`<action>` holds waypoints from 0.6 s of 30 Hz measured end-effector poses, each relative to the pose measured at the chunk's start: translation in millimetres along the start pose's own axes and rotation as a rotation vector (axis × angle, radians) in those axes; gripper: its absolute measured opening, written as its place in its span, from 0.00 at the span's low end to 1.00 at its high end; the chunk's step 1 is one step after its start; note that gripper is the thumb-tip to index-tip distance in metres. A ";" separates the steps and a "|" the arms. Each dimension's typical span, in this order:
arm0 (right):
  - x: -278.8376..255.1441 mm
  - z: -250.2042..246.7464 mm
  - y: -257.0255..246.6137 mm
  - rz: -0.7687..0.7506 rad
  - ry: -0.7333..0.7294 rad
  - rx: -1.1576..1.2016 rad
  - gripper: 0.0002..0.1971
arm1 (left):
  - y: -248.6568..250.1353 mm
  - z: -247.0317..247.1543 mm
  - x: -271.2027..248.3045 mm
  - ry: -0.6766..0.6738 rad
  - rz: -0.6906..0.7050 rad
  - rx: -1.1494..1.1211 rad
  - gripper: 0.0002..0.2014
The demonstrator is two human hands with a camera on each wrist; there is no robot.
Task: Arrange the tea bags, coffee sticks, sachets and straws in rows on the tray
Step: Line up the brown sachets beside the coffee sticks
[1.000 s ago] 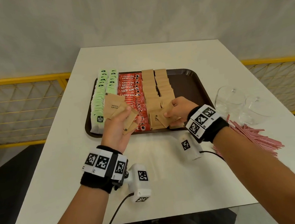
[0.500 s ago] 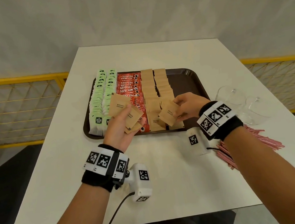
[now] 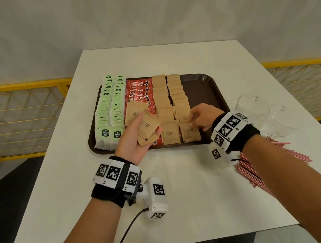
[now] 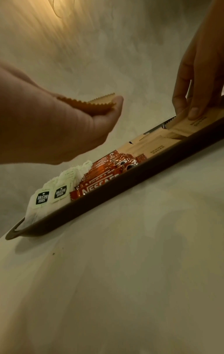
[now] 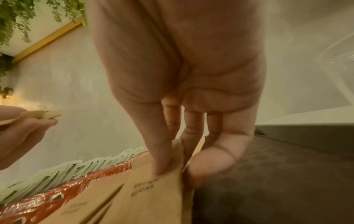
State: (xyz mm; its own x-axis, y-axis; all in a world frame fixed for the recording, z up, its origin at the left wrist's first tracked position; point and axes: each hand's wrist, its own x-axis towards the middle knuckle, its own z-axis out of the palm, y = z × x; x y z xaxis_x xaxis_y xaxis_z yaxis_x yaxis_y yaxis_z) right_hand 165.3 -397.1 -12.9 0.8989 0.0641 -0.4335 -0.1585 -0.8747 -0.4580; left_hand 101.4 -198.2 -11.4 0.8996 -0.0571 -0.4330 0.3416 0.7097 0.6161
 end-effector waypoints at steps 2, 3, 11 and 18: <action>0.6 2.5 2.2 -0.014 0.033 -0.019 0.06 | -0.2 -0.1 1.5 0.000 -0.003 -0.009 0.05; 1.3 3.9 3.8 -0.018 0.039 -0.022 0.08 | -0.4 -0.2 2.4 -0.003 -0.008 -0.011 0.06; -10.9 8.1 -14.5 -0.297 0.127 0.317 0.12 | -6.4 0.9 11.4 -0.058 -0.042 0.015 0.13; -27.4 6.6 -46.0 -0.375 -0.113 0.557 0.05 | -11.9 2.1 11.7 -0.154 -0.101 -0.001 0.20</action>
State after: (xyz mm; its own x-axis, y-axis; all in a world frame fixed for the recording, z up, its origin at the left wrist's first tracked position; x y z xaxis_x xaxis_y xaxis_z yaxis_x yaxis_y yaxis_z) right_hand 145.2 -355.5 14.9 0.8906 0.3912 -0.2318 -0.0582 -0.4075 -0.9114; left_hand 108.4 -208.8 -22.4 0.8919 -0.2348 -0.3865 0.4319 0.6954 0.5743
